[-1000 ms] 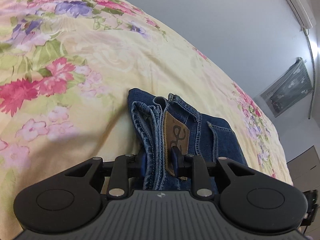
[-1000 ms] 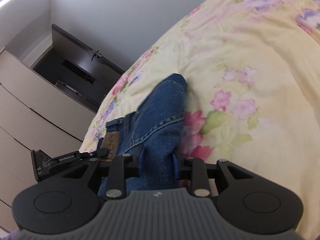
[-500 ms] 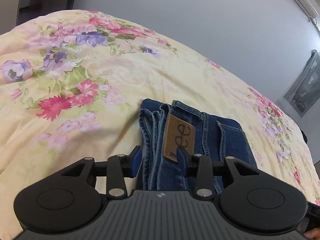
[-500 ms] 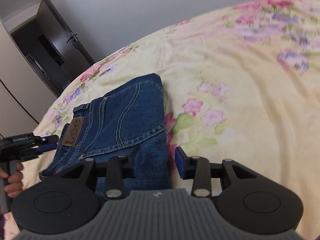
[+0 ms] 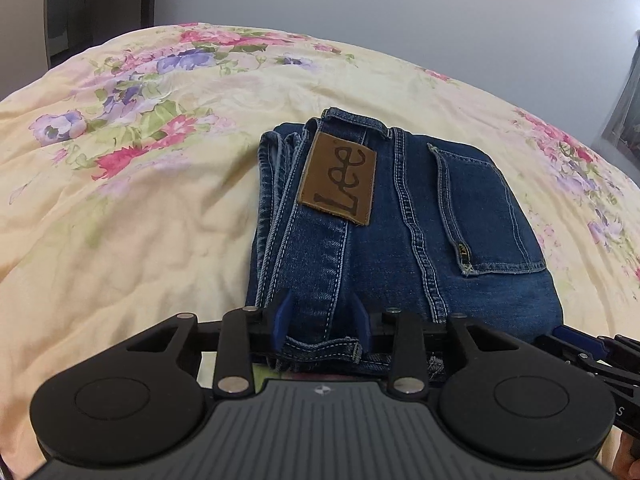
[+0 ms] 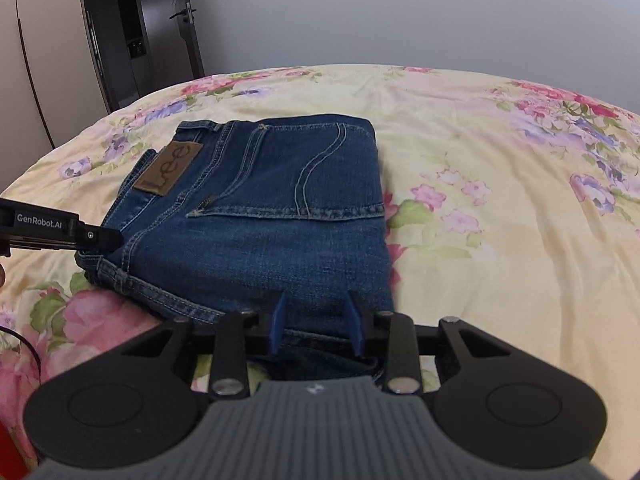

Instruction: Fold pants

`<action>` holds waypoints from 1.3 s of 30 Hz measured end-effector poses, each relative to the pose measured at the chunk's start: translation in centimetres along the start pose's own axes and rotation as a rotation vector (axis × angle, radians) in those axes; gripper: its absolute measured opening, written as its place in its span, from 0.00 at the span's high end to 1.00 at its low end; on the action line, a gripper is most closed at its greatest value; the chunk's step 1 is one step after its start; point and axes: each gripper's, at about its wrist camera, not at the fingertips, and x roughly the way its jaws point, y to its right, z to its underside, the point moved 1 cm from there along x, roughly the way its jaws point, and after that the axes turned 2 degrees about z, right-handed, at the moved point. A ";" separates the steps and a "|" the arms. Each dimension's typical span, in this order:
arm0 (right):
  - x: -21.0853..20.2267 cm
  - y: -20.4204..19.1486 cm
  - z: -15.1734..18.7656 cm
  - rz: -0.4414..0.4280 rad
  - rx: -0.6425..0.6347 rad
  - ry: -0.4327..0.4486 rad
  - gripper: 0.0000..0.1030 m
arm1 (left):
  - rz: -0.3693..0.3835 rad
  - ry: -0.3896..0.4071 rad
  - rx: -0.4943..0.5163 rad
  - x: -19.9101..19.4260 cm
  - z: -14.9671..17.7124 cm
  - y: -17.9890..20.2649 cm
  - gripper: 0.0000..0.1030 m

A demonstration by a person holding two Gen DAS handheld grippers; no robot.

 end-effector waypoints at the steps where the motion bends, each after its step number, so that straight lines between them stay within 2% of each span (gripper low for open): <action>1: 0.0 -0.1 0.0 0.001 -0.003 -0.004 0.72 | -0.003 0.004 -0.004 -0.1 0.1 0.0 0.61; 4: -0.1 -0.4 -0.6 0.011 -0.028 -0.025 0.72 | -0.025 0.031 0.006 -0.9 0.2 0.7 0.61; 7: -1.5 -0.7 -1.8 0.012 -0.026 -0.018 0.72 | -0.035 0.098 0.031 -3.2 -0.2 2.1 0.60; 11: -5.5 -1.4 -3.6 0.029 -0.037 0.067 0.66 | -0.033 0.194 0.053 -7.5 -0.5 4.7 0.56; 14: -9.0 -2.1 -4.8 0.054 -0.052 0.140 0.61 | -0.015 0.221 0.058 -10.5 -0.7 6.1 0.53; 17: -13.0 -2.7 -5.6 0.041 -0.040 0.219 0.55 | -0.015 0.270 0.067 -13.6 -0.7 7.3 0.43; 18: -14.4 -2.9 -5.7 0.042 -0.040 0.244 0.54 | -0.023 0.288 0.074 -14.5 -0.7 7.6 0.39; 22: -18.9 -4.0 -5.4 0.049 -0.042 0.316 0.47 | -0.032 0.337 0.110 -17.6 -0.3 8.9 0.37; 24: -21.0 -4.5 -5.0 0.044 -0.034 0.336 0.45 | -0.034 0.355 0.110 -18.8 0.1 9.2 0.33; 26: -22.7 -4.8 -4.3 0.048 -0.030 0.353 0.37 | -0.059 0.373 0.117 -19.9 0.5 9.5 0.30; 28: -24.0 -5.0 -3.5 0.064 -0.031 0.362 0.35 | -0.089 0.390 0.142 -20.8 1.0 9.9 0.23; 31: -25.0 -5.3 -2.0 0.067 -0.014 0.345 0.30 | -0.147 0.407 0.216 -21.7 1.8 10.8 0.21; 34: -25.1 -5.6 -0.6 0.050 0.013 0.305 0.30 | -0.191 0.405 0.261 -22.3 2.8 11.3 0.17; 39: -24.2 -6.0 1.5 0.068 0.033 0.247 0.28 | -0.181 0.324 0.231 -21.4 4.2 10.1 0.15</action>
